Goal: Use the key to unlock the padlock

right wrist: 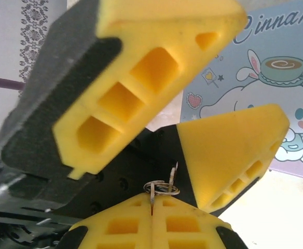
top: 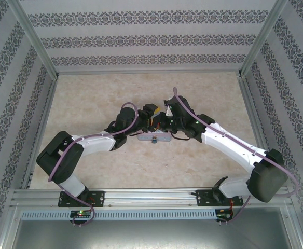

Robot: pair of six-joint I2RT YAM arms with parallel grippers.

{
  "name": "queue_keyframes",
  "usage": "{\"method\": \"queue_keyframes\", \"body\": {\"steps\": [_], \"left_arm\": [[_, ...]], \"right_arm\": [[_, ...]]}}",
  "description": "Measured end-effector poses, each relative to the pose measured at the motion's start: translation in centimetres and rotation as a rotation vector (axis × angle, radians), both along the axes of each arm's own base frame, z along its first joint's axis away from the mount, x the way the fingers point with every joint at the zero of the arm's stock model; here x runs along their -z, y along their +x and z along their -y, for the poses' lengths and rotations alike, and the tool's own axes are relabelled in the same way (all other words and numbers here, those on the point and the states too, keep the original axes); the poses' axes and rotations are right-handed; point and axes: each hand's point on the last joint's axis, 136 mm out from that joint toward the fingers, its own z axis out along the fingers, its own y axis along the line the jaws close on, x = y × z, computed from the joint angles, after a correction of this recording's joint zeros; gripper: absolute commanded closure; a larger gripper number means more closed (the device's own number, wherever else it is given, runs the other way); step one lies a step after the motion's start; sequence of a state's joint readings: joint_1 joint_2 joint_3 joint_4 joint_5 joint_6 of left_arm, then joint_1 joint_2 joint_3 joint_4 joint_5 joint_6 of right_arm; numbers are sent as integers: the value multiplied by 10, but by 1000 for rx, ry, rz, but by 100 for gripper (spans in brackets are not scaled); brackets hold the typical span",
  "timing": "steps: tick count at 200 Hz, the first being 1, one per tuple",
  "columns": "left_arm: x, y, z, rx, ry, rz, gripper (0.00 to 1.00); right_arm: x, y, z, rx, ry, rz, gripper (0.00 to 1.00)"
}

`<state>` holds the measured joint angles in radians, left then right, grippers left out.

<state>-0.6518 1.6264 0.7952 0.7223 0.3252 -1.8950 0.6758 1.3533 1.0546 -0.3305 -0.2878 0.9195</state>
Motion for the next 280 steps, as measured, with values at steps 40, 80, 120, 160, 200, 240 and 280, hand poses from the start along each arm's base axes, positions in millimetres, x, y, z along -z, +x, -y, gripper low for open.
{"method": "queue_keyframes", "body": {"steps": [40,80,120,160,200,240,280], "left_arm": [[-4,2,0,-16,-18,6,43],[-5,3,-1,-23,-20,11,44],[-5,3,-1,-24,-19,12,46],[-5,6,-3,-39,-11,19,49],[-3,6,-4,-46,1,24,54],[1,7,-7,-62,12,21,57],[11,6,-12,-77,32,3,63]], "right_arm": [[8,2,7,15,1,-15,100],[8,3,16,35,5,-16,100],[6,6,21,48,11,-12,100],[8,6,24,53,15,-16,100],[7,6,24,53,24,-20,100],[6,8,26,64,31,-28,100],[6,7,27,63,32,-27,100]]}}
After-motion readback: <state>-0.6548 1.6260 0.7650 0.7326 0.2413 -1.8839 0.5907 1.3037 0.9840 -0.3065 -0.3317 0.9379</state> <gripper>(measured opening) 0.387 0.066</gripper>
